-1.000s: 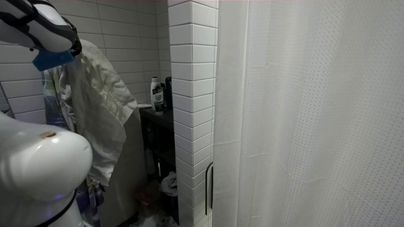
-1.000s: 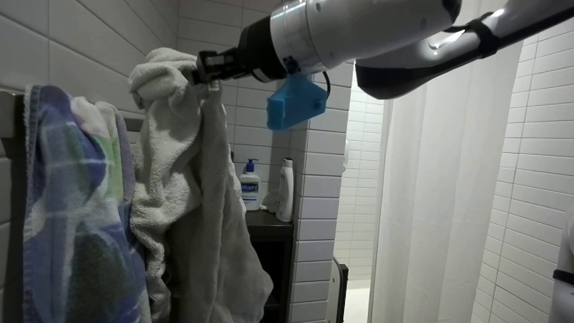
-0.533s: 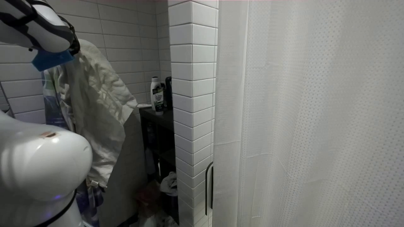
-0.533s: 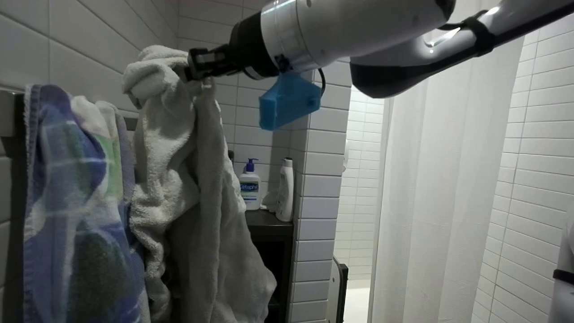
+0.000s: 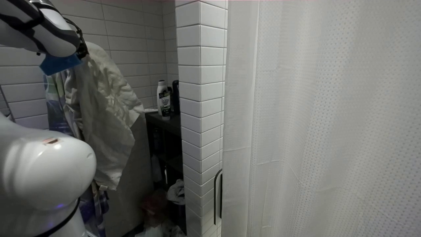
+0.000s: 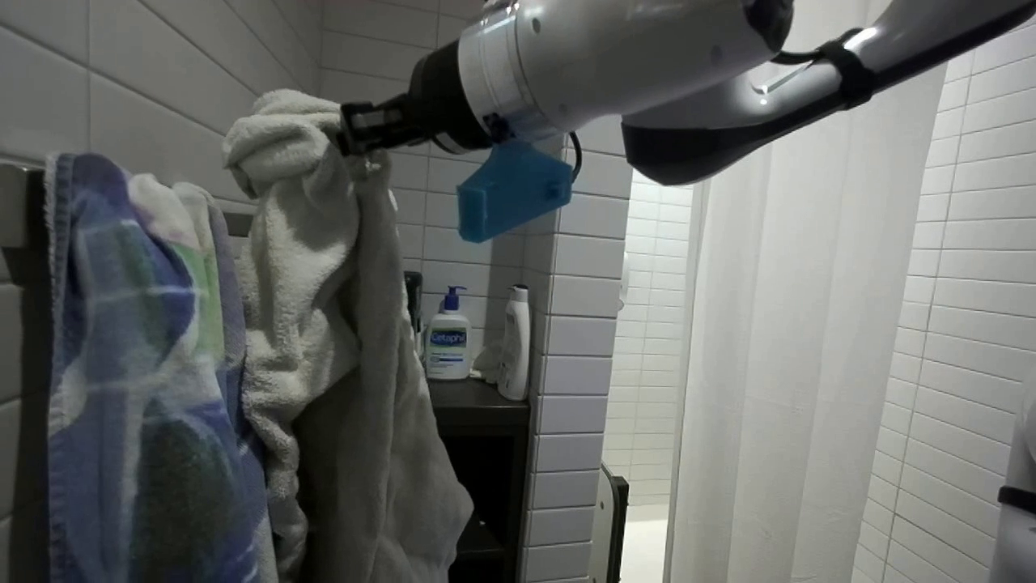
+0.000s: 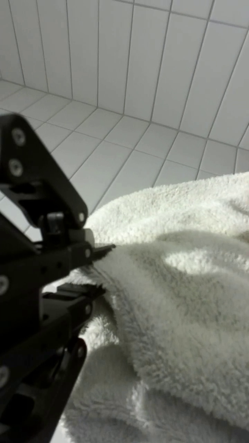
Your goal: Hang the white towel on the brown object
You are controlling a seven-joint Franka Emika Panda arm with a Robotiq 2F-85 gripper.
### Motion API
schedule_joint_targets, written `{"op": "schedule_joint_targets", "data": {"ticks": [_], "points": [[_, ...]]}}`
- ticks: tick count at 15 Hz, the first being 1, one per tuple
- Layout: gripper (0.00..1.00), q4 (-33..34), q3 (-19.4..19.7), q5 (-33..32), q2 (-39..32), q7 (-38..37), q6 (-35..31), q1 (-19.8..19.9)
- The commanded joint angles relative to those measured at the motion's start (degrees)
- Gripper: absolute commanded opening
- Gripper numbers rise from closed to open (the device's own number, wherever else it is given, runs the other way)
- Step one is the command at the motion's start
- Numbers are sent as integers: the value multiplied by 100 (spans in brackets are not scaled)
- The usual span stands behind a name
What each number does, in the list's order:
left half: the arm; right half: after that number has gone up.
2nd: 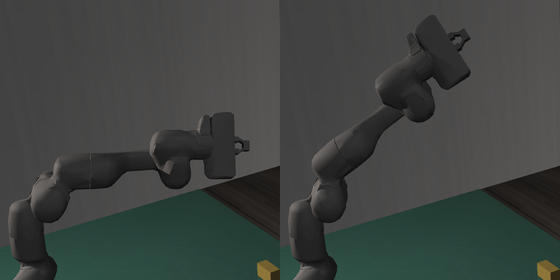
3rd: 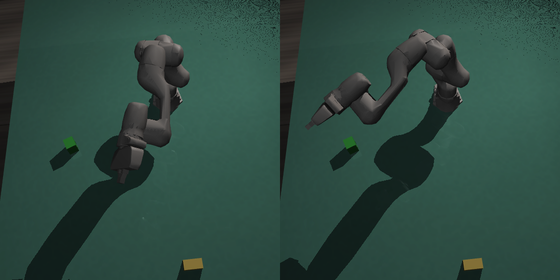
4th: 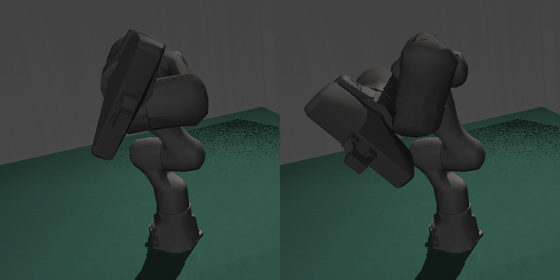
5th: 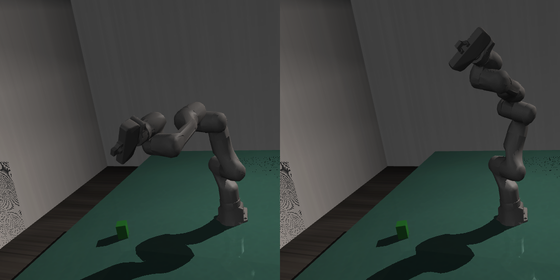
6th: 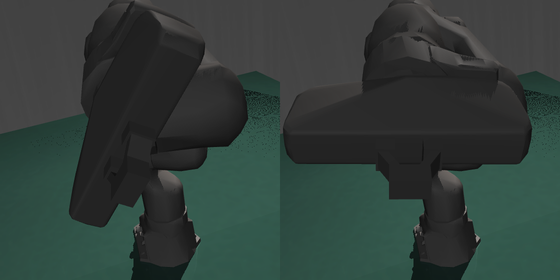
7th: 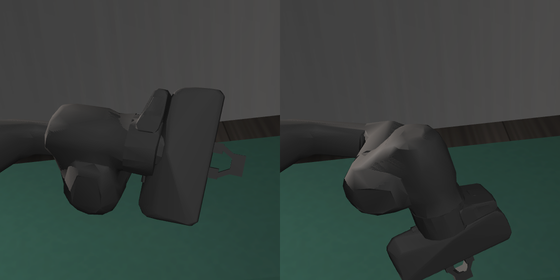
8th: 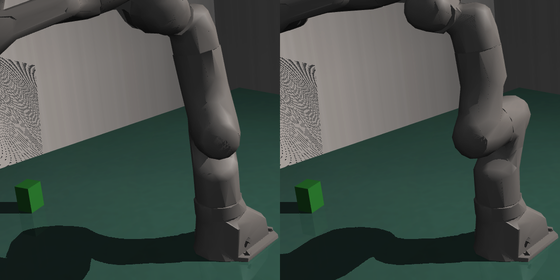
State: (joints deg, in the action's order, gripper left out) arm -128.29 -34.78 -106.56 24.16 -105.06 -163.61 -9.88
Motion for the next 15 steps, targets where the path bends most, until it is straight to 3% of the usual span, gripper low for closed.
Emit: {"op": "schedule_joint_targets", "data": {"ticks": [1,15], "points": [[4,241,-72,22,-29,126,160,32],[4,406,-89,267,311,260,316,-60]]}}
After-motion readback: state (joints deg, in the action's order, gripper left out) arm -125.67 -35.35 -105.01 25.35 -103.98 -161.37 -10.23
